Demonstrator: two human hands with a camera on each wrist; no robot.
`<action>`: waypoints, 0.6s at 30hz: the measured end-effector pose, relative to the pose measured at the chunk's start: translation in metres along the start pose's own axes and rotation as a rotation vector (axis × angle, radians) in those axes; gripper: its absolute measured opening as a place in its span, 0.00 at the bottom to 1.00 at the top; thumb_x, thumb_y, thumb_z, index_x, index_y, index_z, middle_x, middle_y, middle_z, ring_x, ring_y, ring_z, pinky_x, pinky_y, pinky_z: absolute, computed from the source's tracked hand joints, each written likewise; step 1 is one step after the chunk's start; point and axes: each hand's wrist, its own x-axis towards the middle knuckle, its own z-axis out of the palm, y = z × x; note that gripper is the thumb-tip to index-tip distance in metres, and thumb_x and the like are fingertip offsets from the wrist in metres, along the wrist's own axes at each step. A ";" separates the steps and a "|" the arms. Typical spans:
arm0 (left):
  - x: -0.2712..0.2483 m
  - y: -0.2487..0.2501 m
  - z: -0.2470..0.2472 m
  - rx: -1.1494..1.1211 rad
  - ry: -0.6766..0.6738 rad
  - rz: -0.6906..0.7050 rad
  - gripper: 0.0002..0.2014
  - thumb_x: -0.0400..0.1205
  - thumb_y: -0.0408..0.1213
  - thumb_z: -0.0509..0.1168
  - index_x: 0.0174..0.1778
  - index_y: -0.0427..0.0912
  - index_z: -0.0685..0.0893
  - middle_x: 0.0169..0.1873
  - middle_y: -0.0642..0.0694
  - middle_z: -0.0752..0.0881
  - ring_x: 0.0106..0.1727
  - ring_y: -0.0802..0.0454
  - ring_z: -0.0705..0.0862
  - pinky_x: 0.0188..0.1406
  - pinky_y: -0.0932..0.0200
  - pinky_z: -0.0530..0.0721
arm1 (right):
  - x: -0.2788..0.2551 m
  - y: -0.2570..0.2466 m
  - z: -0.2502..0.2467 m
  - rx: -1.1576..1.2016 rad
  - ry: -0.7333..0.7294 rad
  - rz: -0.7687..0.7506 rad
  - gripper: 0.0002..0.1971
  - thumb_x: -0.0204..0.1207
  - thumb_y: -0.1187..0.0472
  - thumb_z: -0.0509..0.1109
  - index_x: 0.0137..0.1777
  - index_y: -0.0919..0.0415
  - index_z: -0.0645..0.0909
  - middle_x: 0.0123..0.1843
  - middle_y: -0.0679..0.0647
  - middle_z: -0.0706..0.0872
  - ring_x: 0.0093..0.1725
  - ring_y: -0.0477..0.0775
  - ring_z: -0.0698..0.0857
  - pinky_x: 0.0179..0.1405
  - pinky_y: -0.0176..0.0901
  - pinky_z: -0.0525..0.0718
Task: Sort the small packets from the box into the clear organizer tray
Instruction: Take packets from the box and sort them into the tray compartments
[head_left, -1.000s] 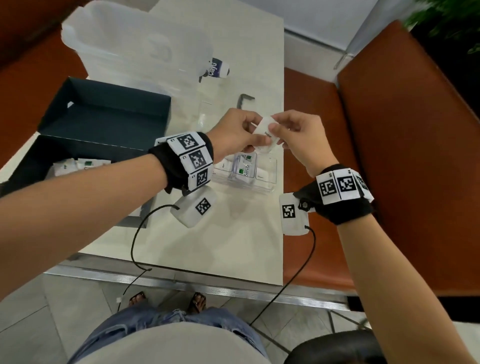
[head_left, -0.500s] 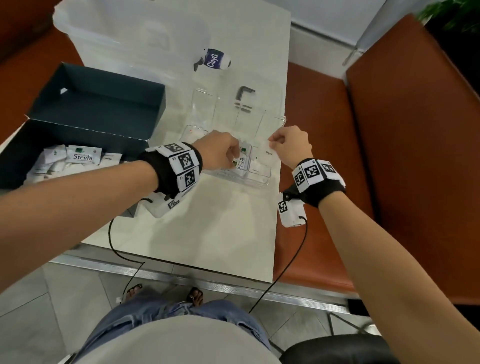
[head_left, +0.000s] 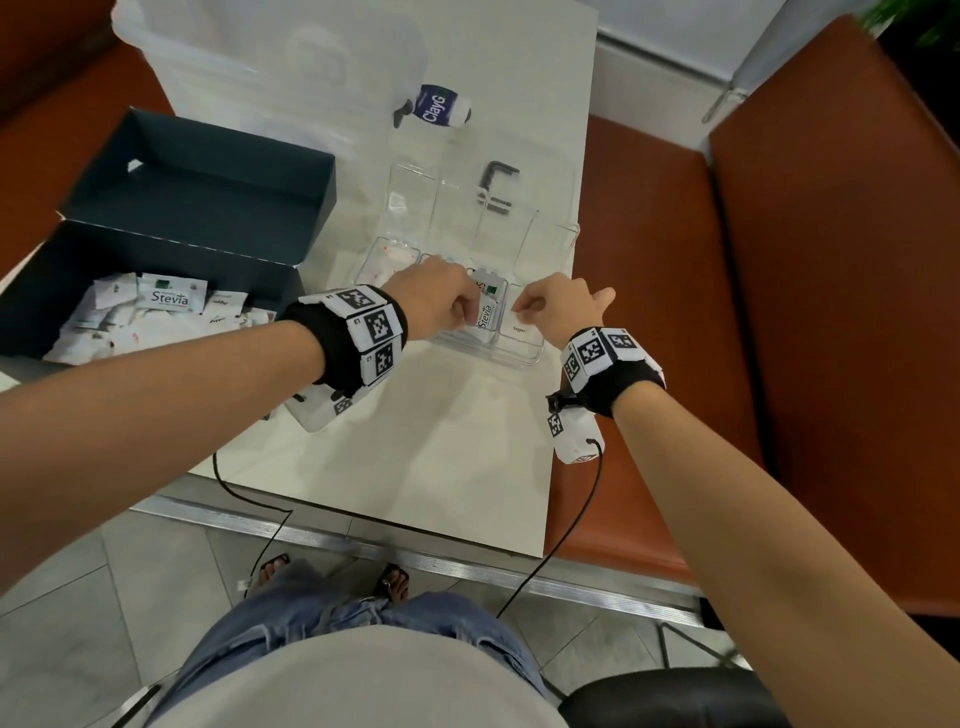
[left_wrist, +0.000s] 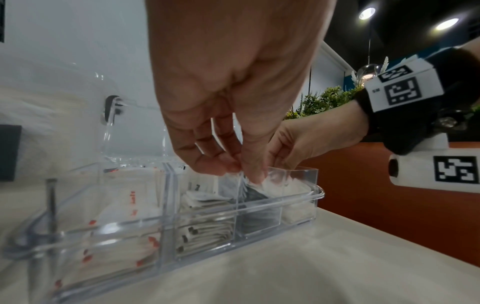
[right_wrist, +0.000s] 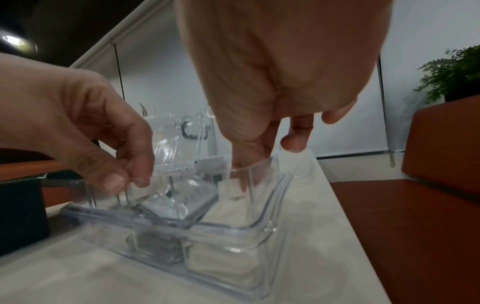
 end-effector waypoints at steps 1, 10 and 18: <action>0.000 0.000 0.000 0.000 0.003 -0.001 0.10 0.80 0.28 0.65 0.50 0.44 0.90 0.53 0.44 0.87 0.56 0.45 0.83 0.57 0.47 0.84 | 0.000 0.001 -0.001 -0.001 -0.004 -0.007 0.07 0.77 0.60 0.71 0.46 0.46 0.88 0.42 0.41 0.88 0.45 0.45 0.77 0.54 0.55 0.58; 0.002 -0.003 0.003 -0.025 0.038 0.013 0.09 0.80 0.29 0.67 0.48 0.44 0.91 0.51 0.45 0.87 0.53 0.45 0.84 0.51 0.56 0.82 | -0.003 -0.006 -0.011 -0.385 -0.033 -0.063 0.05 0.71 0.53 0.77 0.46 0.45 0.85 0.46 0.45 0.87 0.56 0.54 0.76 0.63 0.60 0.59; 0.002 -0.004 0.003 -0.011 0.039 0.027 0.09 0.80 0.29 0.67 0.49 0.44 0.91 0.52 0.45 0.87 0.55 0.46 0.83 0.53 0.53 0.83 | 0.000 -0.015 -0.010 -0.375 -0.166 -0.021 0.09 0.71 0.57 0.76 0.51 0.49 0.86 0.52 0.48 0.88 0.58 0.57 0.80 0.70 0.64 0.57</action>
